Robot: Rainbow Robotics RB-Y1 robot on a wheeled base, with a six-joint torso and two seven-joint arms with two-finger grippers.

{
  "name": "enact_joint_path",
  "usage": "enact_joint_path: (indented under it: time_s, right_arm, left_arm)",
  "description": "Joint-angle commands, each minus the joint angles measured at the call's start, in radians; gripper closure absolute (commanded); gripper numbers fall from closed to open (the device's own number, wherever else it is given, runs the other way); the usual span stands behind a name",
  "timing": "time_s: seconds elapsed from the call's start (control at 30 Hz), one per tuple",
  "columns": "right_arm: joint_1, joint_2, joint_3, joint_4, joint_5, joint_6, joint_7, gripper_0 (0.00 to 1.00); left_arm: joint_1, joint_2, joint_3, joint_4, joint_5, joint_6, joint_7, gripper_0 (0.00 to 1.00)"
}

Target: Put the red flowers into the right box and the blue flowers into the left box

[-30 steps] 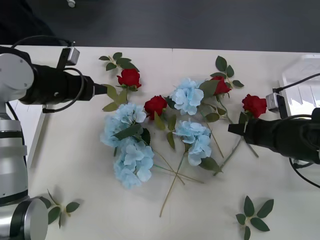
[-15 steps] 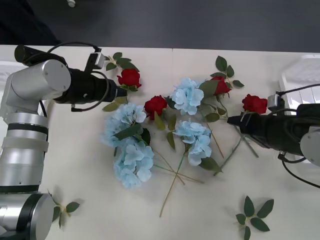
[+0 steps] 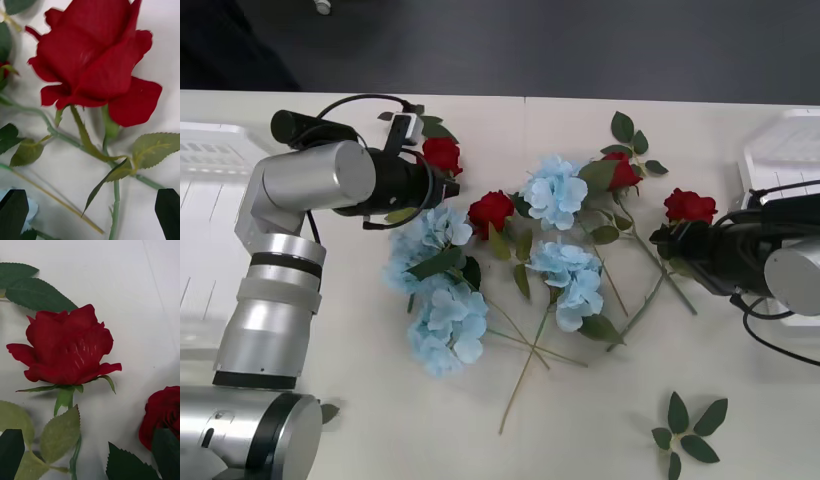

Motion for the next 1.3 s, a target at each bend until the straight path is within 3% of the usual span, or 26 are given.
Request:
enact_joint_path:
  time_s: [0.03, 0.5, 1.2, 1.23, 1.3]
  right_arm:
    - [-0.054, 0.008, -0.016, 0.029, 0.022, 0.013, -0.071, 0.00]
    - [-0.152, 0.057, -0.016, 0.195, 0.114, 0.050, -0.135, 0.00]
    - [-0.177, 0.058, 0.002, 0.301, 0.066, 0.051, -0.127, 0.00]
    - [-0.178, 0.058, 0.004, 0.304, 0.066, 0.051, -0.127, 0.00]
    - [-0.186, 0.058, 0.010, 0.321, 0.066, 0.051, -0.126, 0.00]
  left_arm:
    - [-0.059, -0.021, -0.001, 0.019, -0.053, -0.041, 0.050, 0.00]
    - [-0.153, -0.033, -0.025, 0.234, -0.142, -0.142, 0.060, 0.00]
    - [-0.153, -0.033, -0.109, 0.303, -0.166, -0.196, 0.060, 0.00]
    - [-0.153, -0.033, -0.111, 0.303, -0.163, -0.196, 0.060, 0.03]
    - [-0.151, -0.033, -0.111, 0.303, -0.162, -0.196, 0.058, 0.46]
